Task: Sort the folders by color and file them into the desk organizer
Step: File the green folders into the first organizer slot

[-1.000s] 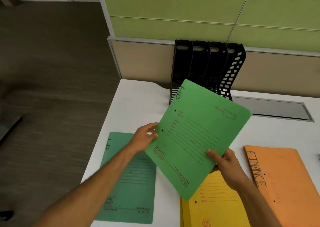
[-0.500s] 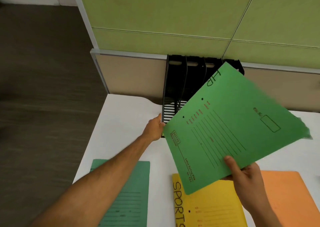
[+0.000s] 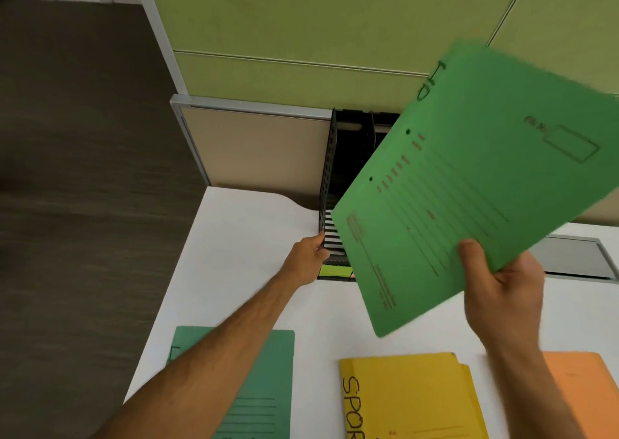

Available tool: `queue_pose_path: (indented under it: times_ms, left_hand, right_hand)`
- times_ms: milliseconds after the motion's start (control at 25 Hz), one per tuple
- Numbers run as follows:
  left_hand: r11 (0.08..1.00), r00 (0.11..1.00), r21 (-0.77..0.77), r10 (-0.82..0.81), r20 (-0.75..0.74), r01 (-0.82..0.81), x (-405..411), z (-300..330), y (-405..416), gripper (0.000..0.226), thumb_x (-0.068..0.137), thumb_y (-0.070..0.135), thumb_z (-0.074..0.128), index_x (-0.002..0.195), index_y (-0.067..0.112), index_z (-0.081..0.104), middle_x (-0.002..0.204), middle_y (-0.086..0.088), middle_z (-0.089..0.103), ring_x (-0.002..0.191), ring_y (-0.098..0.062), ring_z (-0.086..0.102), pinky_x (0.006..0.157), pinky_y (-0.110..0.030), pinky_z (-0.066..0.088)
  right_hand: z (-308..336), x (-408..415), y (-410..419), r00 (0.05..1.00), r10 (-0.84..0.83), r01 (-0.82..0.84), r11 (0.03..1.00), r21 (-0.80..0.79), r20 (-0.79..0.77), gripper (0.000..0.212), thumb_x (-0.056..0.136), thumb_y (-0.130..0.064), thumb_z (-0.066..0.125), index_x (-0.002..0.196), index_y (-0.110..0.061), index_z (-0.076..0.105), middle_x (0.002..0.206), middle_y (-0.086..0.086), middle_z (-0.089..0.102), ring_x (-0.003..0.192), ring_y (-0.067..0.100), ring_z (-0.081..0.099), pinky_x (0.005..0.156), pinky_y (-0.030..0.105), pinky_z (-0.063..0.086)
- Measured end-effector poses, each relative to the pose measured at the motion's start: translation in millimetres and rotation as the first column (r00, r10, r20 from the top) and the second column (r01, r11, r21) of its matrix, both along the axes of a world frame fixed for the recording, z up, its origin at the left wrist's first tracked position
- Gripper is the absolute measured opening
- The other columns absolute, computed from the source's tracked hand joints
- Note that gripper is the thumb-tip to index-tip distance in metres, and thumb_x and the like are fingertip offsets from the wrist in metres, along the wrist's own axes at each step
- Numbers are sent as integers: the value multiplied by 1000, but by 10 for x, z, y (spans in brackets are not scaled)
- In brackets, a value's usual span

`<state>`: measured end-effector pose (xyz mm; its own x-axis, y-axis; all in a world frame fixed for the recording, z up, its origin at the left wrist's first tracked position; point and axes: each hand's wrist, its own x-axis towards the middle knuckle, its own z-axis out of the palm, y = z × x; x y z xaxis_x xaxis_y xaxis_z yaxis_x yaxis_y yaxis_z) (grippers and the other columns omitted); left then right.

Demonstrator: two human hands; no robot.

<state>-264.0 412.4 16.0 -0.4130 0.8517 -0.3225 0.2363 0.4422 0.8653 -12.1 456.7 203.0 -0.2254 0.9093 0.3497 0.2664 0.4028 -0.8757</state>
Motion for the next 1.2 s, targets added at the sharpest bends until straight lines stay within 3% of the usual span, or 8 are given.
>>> queue_pose_path:
  times_ms: [80, 200, 440, 600, 720, 840, 1000, 1200]
  left_hand:
    - [999, 999, -42, -11, -33, 9, 5, -3, 5, 52, 100, 17, 46, 151, 19, 43, 133, -9, 66, 103, -18, 64, 95, -41, 52]
    - [998, 998, -62, 13, -57, -16, 6, -7, -6, 51, 102, 21, 49, 152, 19, 42, 147, -3, 54, 121, -18, 59, 98, -25, 45]
    - [1000, 998, -23, 12, -55, -14, 21, -18, 6, 45, 101, 20, 47, 145, 30, 51, 131, 0, 66, 110, -20, 65, 93, -30, 52]
    - [998, 989, -63, -13, -145, 4, -23, -50, 54, 45, 102, 22, 49, 146, 27, 50, 129, -5, 67, 100, -24, 65, 75, -29, 51]
    - [999, 995, -50, -12, -100, 7, -7, -90, 49, 38, 104, 24, 50, 142, 24, 54, 129, -4, 67, 108, -27, 66, 81, -27, 49]
    - [999, 996, -33, 12, -93, -15, -11, -129, 52, 32, 105, 31, 49, 133, 23, 61, 117, -2, 72, 91, -17, 67, 77, -21, 48]
    - [997, 986, -67, 23, -166, -34, -14, -183, 53, 24, 104, 30, 48, 116, 17, 65, 96, 1, 69, 73, -9, 60, 65, -16, 44]
    - [998, 983, -47, 30, -181, -40, 56, -34, -7, 31, 105, 31, 48, 127, 16, 63, 112, -7, 72, 96, -25, 68, 87, -29, 55]
  right_hand:
    - [6, -330, 100, 1000, -15, 13, 995, 94, 15, 18, 94, -19, 56, 76, -16, 56, 64, -15, 55, 59, -10, 53, 52, 4, 35]
    - [-214, -899, 286, 995, 24, -40, 985, 168, 95, 10, 97, -8, 54, 97, -3, 63, 74, -18, 58, 60, -12, 55, 56, 2, 37]
    - [-721, -1578, 486, 972, 118, -150, 977, 153, 201, 37, 102, -16, 44, 137, -7, 51, 89, -8, 60, 66, -5, 56, 59, -1, 37]
    - [-996, -1706, 430, 968, 103, -144, 975, 168, 231, 47, 100, -28, 39, 145, -14, 42, 92, 1, 66, 66, 9, 59, 59, 18, 50]
    - [-1305, -1710, 367, 917, 163, -189, 981, 37, 364, 53, 101, -17, 46, 152, -20, 31, 89, 8, 65, 67, 21, 61, 59, 32, 54]
    - [-1611, -1716, 299, 856, 235, -199, 972, -125, 461, 56, 101, -12, 47, 154, -18, 29, 85, 13, 66, 70, 28, 66, 62, 39, 59]
    - [-1764, -1813, 290, 825, 207, -162, 978, -132, 526, 57, 101, -13, 47, 154, -17, 26, 78, 11, 62, 63, 25, 60, 62, 41, 60]
    - [-1626, -1724, 284, 821, 325, -162, 921, -355, 469, 44, 104, -27, 43, 145, -12, 36, 96, 17, 64, 76, 28, 62, 66, 39, 57]
